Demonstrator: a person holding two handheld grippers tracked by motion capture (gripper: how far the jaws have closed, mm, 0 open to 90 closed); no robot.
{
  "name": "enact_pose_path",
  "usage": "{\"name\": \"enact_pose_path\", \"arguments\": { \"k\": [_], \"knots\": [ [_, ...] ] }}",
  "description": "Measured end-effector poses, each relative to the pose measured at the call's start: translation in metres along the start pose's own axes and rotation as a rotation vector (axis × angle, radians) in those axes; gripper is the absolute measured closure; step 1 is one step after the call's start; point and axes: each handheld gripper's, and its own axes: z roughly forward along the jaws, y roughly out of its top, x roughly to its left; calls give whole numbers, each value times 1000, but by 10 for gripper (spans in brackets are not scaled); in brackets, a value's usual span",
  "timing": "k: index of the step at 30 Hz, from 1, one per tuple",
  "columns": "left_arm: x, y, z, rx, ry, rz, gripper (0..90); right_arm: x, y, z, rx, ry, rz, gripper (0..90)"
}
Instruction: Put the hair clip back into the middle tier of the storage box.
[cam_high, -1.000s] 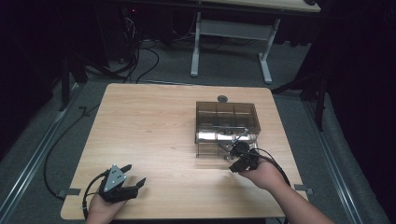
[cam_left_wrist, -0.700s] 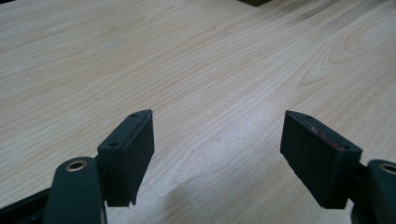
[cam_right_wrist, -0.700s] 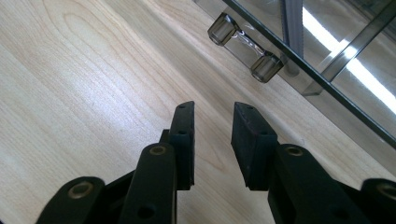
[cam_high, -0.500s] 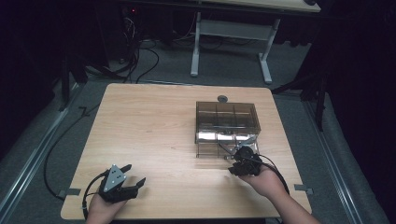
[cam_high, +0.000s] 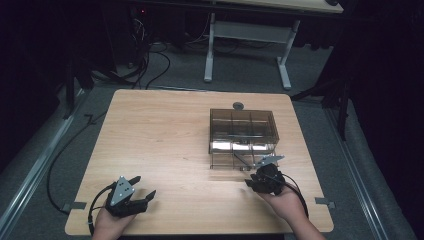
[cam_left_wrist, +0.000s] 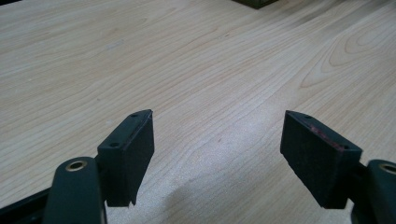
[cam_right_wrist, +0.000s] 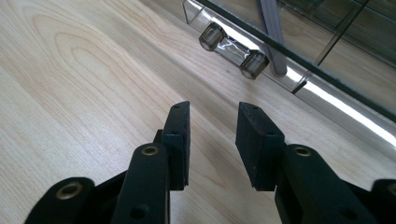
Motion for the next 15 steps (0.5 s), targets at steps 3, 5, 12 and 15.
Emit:
{"name": "enact_pose_path", "arguments": {
  "k": [3,5,12,15],
  "knots": [
    [0,0,0,2,1,-1,265,0,-8,1,-54,2,-5,637],
    [0,0,0,1,3,-3,265,1,-13,0,-82,2,-1,630],
    [0,0,0,-3,12,-11,265,3,-29,6,-185,3,15,613],
    [1,0,-1,-4,15,-15,266,4,-36,9,-224,6,38,607]
  ]
}}
